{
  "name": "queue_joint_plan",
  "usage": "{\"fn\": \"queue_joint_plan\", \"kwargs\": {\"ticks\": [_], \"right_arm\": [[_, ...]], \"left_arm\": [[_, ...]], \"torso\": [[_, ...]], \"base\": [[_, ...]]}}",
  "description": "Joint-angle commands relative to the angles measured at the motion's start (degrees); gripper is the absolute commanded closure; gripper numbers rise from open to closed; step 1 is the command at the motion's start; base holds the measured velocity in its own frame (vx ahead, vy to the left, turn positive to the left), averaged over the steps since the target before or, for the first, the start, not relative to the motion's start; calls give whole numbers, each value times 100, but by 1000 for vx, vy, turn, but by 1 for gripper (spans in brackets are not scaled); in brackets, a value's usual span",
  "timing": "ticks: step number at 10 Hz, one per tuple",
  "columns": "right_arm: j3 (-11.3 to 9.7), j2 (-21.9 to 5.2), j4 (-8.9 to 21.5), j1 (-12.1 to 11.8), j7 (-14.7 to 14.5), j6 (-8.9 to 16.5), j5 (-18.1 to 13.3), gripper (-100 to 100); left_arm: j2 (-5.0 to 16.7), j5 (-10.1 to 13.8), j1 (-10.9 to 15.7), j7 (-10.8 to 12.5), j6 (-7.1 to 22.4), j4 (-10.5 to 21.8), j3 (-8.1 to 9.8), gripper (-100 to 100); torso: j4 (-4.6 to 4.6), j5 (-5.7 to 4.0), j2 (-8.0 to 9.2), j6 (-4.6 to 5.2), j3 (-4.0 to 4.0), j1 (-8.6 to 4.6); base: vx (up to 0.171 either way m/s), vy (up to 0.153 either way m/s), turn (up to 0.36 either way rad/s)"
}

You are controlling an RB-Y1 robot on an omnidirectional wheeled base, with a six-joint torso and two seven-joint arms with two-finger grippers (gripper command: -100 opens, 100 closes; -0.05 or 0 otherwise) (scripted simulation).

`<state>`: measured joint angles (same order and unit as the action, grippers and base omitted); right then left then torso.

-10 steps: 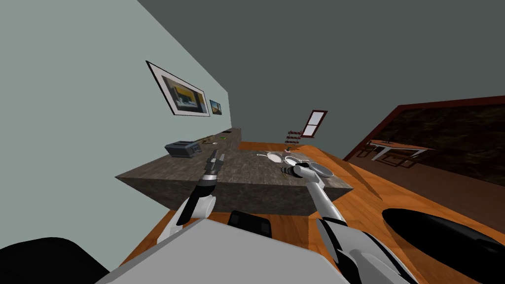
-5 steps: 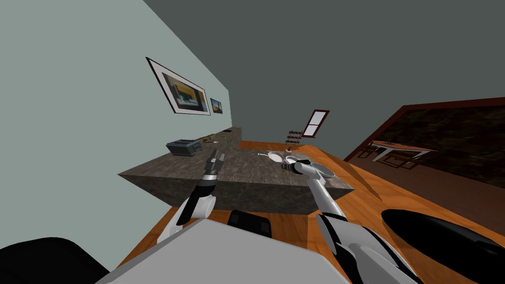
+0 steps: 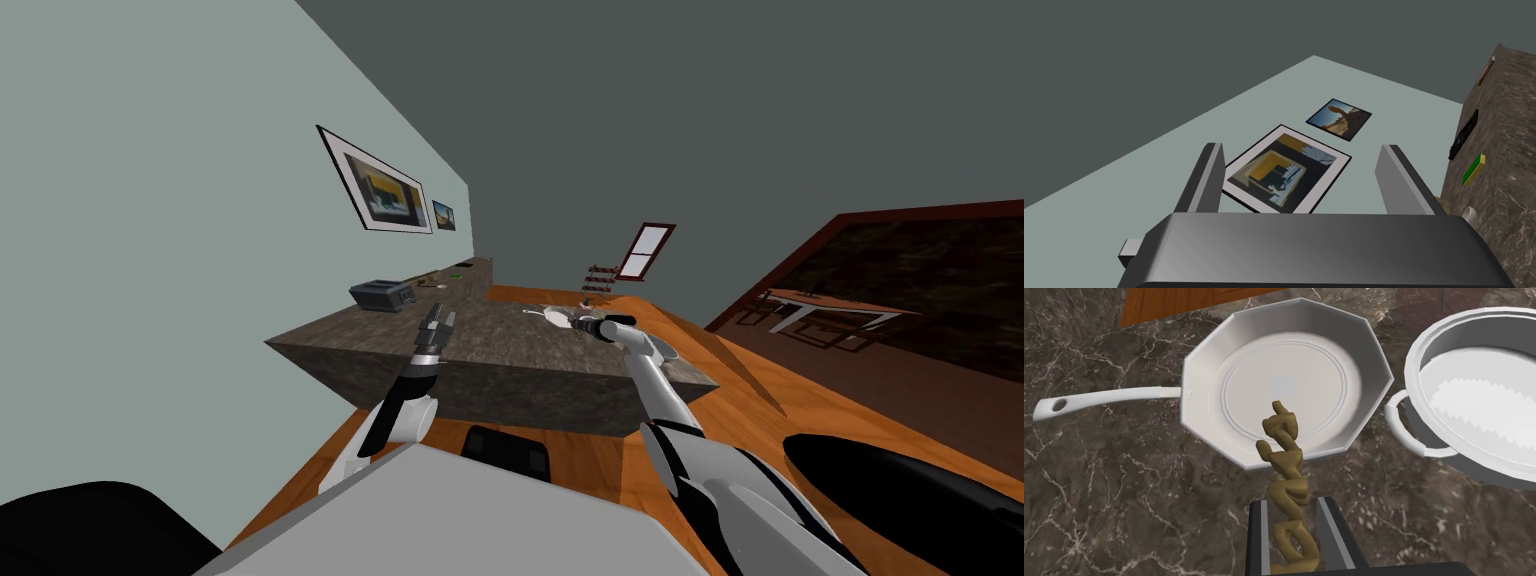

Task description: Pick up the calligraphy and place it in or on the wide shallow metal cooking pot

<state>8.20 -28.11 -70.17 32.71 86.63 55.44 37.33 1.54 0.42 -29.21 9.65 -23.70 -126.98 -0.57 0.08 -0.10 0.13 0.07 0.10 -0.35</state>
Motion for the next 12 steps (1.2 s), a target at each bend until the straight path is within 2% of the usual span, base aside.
{"fn": "queue_joint_plan", "kwargs": {"ticks": [1,3,4,5,6,12], "right_arm": [[59,-44,-10,138,-15,-193,55,100],[137,-9,5,228,-16,-477,77,100],[137,-9,5,228,-16,-477,77,100],[201,39,44,271,-18,-682,75,100],[245,73,71,280,-21,-782,61,100],[665,420,253,100,-29,-1233,-182,100]], "left_arm": [[0,0,0,0,0,0,0,0],[0,0,-1,0,0,0,0,0],[1,0,-1,0,0,0,1,0],[1,0,-1,0,0,0,1,0],[1,0,-1,0,0,0,1,0],[2,0,-2,0,0,0,2,0]], "torso": [[0,0,0,0,0,0],[0,-1,-15,-2,-7,-13],[-3,-5,-26,0,-14,-29],[-9,-8,-28,3,-17,-26],[-8,-8,-34,1,-20,-33],[-16,-22,-47,19,-30,-74]], "base": [[-9,-77,51],[33,-113,66],[50,-112,37],[59,-131,49],[55,-162,82],[67,-194,45]]}}
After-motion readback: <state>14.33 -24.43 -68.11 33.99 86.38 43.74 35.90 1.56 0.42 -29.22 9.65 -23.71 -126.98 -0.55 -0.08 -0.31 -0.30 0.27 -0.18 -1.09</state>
